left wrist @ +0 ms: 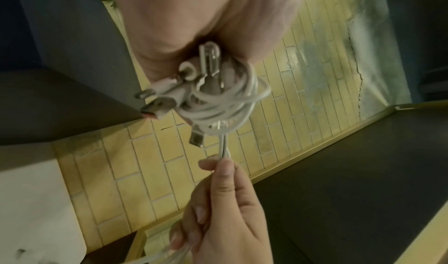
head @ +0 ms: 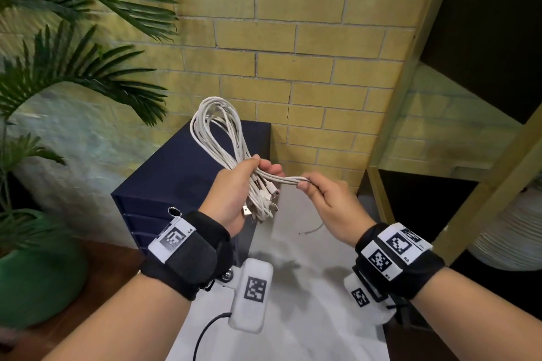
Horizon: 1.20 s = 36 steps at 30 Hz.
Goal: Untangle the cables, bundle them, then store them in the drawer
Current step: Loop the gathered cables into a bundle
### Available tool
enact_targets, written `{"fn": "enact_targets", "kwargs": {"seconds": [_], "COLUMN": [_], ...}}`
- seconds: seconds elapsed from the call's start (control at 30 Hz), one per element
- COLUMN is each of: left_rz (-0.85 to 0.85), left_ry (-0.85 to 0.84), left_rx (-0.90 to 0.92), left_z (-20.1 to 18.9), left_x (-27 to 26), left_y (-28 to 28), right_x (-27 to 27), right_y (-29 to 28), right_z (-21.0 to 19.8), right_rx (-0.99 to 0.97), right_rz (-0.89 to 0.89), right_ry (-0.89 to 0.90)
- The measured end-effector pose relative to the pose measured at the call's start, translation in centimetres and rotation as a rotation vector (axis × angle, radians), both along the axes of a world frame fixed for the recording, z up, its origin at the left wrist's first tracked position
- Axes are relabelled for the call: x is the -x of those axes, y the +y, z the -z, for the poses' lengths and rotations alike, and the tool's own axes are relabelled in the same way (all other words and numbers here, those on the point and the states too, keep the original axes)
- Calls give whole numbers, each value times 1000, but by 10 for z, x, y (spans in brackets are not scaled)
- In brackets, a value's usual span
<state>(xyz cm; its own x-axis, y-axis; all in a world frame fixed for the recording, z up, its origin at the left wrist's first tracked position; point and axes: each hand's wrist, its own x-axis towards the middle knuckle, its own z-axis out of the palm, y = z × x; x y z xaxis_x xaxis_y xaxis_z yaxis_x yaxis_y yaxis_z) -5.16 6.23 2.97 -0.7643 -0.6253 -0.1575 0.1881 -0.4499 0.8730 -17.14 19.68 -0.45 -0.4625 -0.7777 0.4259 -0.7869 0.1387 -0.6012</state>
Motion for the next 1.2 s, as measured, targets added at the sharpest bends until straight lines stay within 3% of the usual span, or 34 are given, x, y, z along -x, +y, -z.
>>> {"fn": "enact_targets", "kwargs": {"seconds": [0.13,0.23,0.33,0.53,0.67,0.8,0.97,1.1,1.2], "left_rz": [-8,14,3,-268,-436,-484,-288,-23,112], "left_ry": [30,95,102,141,83,-154,-244,-186,-224], "left_rx": [-80,-237,-250,-228,-116,227,695,635,765], "left_z": [-1,-5,-8,-6,-1,16,36,42,35], "left_x": [3,6,8,15,17,16,12,9,2], "left_y": [1,7,15,13,-2,-14,-4,2,6], "right_x": [1,-6,-23,-44,-45,-40,-36,-33,-30], "right_y": [-4,-11,-18,-17,-5,3,-10,-14,-13], "right_z": [0,8,22,17,17,6,-30,-56,-65], "right_rx": [-78,-273,-425,-501,-588,-627,-515,-441,-377], "right_rz": [17,-39,-127,-204,-285,-307,-326,-294,-218], "right_ry": [47,13,-26,-3,81,170,322,407,354]}}
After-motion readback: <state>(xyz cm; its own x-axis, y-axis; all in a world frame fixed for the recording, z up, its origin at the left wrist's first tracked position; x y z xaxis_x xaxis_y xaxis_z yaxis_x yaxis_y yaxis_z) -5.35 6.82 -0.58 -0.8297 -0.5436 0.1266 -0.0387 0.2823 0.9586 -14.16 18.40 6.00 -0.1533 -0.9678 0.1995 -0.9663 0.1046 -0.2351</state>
